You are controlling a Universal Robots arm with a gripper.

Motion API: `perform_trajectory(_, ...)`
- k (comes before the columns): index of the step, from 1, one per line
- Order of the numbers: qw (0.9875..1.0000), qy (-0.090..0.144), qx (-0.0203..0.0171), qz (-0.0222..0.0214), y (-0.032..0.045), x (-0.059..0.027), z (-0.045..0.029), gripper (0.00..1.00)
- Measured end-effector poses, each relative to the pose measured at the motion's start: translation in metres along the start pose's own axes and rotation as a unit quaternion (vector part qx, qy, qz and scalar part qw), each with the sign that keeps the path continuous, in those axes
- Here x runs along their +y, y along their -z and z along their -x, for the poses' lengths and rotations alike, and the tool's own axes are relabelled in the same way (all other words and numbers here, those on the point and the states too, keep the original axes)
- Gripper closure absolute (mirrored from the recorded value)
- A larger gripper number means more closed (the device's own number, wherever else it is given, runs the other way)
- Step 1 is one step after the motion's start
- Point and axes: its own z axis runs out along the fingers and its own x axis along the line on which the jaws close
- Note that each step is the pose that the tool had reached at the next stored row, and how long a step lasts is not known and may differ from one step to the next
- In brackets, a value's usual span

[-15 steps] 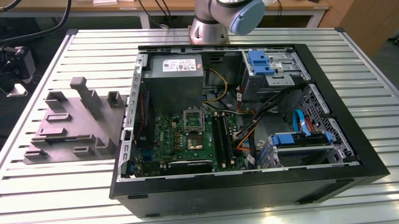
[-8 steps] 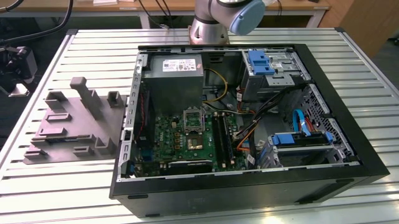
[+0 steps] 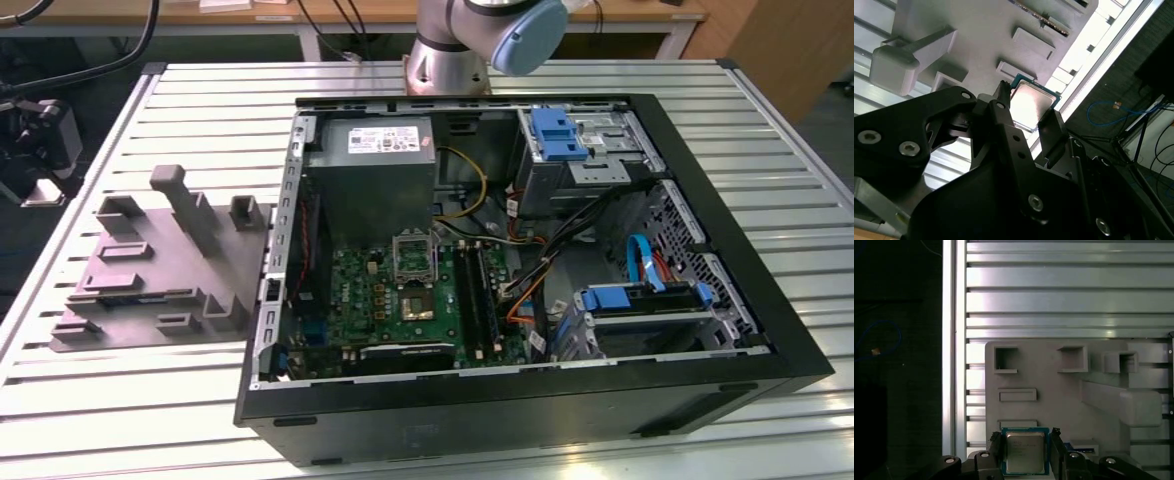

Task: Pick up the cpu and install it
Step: 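Pick up the cpu and move it towards the insertion slot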

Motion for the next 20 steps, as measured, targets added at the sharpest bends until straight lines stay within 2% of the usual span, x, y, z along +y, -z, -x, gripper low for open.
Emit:
perform_trajectory(11,1.0000,0.000,0.0000,-0.0008,0.0048,0.0001,0.0000,0.53)
perform_trajectory(20,1.0000,0.000,-0.0001,-0.0008,0.0051,0.0002,0.0001,0.53)
